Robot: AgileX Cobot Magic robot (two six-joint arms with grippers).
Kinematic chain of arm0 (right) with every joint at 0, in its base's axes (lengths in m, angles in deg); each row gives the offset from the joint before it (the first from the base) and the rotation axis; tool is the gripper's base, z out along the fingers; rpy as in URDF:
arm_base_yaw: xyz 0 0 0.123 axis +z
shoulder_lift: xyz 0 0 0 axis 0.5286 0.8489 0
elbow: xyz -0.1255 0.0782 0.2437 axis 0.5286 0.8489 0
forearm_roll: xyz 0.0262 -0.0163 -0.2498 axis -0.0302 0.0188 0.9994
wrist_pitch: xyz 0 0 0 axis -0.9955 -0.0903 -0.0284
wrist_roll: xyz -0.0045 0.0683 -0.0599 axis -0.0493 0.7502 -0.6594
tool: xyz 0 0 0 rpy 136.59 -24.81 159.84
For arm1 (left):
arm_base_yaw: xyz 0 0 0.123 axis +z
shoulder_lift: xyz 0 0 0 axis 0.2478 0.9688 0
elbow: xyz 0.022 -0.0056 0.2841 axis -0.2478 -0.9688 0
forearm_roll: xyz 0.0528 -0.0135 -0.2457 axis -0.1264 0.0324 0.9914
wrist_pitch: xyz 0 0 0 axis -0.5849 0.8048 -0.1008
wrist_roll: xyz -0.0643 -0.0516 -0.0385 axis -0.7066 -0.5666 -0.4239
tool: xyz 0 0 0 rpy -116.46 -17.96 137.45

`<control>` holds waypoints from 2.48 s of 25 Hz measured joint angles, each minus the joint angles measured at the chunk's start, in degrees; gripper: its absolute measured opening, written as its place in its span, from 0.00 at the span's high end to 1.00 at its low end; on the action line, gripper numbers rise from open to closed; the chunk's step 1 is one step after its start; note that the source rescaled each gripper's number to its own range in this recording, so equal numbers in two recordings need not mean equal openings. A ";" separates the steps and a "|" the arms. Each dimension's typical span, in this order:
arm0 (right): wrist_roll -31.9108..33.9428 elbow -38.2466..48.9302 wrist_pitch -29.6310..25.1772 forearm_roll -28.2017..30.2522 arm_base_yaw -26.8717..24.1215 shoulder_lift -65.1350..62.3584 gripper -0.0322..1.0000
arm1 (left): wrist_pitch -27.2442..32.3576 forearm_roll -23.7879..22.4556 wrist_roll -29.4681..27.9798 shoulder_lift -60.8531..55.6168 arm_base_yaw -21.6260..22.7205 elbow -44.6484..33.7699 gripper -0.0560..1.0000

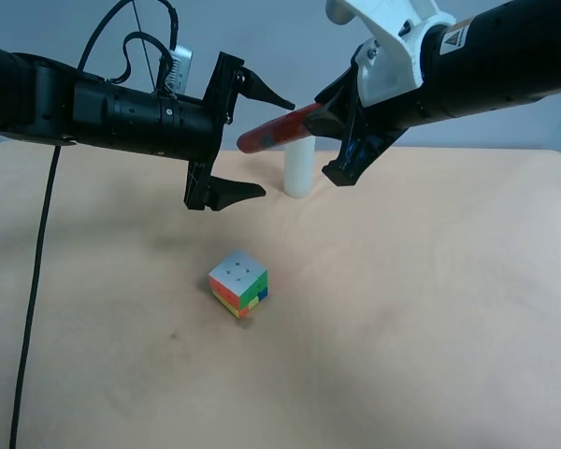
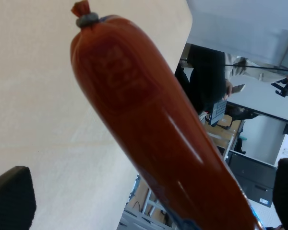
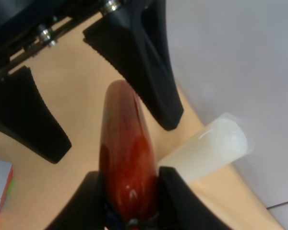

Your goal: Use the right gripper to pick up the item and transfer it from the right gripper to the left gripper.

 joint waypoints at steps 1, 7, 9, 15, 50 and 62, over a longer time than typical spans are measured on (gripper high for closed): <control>0.00 0.00 0.00 0.00 0.00 0.00 0.96 | -0.05 0.00 0.00 0.00 0.00 0.00 0.00; 0.00 0.00 0.00 0.00 0.00 0.00 0.96 | -3.07 0.00 0.00 0.00 0.00 0.00 0.00; 0.00 0.00 0.00 0.00 0.00 0.00 0.96 | -4.76 0.00 0.00 0.00 0.00 0.00 0.00; 0.00 0.00 0.00 0.00 0.00 0.00 0.96 | -5.54 0.00 0.00 0.00 0.00 0.00 0.00; 0.00 0.00 -0.18 0.00 0.00 0.00 0.96 | 0.29 0.13 0.00 0.00 0.00 0.00 0.40; 0.00 0.00 -1.19 -0.13 0.00 0.00 0.97 | 2.14 1.80 -1.38 0.00 0.00 0.11 0.79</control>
